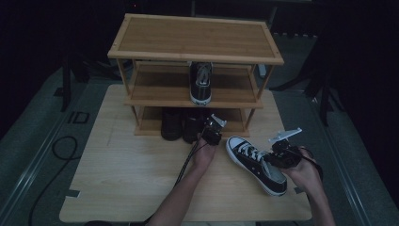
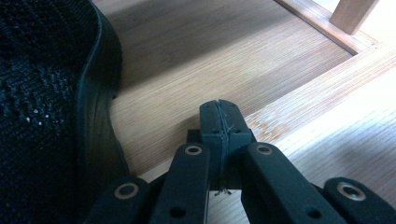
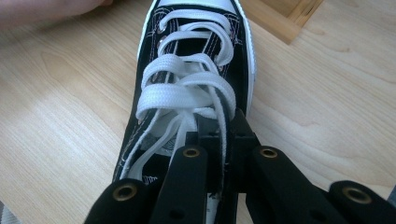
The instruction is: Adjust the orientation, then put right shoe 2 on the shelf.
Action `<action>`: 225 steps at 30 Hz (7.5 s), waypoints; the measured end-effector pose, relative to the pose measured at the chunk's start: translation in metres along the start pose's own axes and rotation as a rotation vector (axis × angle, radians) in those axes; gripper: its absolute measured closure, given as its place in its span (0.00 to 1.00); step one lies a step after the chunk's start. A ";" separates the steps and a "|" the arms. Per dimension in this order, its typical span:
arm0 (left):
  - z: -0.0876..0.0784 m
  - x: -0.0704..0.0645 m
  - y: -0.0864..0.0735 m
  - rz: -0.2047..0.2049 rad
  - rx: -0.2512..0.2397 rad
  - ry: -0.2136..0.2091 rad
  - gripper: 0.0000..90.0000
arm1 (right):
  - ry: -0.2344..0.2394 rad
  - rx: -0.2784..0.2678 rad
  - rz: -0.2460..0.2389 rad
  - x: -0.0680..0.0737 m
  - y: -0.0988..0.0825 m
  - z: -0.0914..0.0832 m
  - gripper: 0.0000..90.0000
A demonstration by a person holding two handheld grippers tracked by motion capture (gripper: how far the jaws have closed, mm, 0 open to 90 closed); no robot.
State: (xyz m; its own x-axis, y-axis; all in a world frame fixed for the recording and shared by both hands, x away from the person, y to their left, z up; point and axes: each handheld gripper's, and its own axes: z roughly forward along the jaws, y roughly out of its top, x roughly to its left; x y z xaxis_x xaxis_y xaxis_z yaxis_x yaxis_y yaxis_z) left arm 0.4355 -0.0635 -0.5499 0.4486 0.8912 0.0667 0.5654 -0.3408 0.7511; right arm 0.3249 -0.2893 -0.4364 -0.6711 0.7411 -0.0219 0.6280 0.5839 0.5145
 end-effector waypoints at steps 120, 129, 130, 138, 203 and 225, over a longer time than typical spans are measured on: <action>-0.001 0.001 0.000 -0.003 0.006 -0.004 1.00 | 0.004 -0.200 -0.089 -0.012 0.103 -0.093 0.98; -0.001 0.001 0.000 -0.004 0.006 -0.004 1.00 | -0.013 -0.207 -0.059 -0.012 0.120 -0.081 0.98; -0.001 0.001 0.000 -0.004 0.006 -0.004 1.00 | -0.013 -0.209 -0.053 -0.012 0.122 -0.080 0.98; -0.001 0.001 0.000 -0.002 0.005 -0.003 1.00 | -0.020 -0.217 -0.029 -0.015 0.132 -0.073 0.98; -0.001 0.000 0.000 -0.007 0.004 -0.006 1.00 | -0.185 -0.328 0.202 -0.010 0.186 -0.026 0.97; -0.001 0.000 0.000 -0.007 0.005 -0.005 1.00 | -0.177 -0.331 0.209 -0.015 0.182 -0.025 0.86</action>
State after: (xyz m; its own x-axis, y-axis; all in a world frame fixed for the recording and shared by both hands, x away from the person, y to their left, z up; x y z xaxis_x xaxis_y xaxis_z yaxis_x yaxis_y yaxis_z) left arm 0.4348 -0.0629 -0.5497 0.4482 0.8920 0.0583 0.5716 -0.3361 0.7486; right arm 0.4390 -0.2026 -0.3210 -0.4465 0.8945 -0.0199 0.5633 0.2983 0.7705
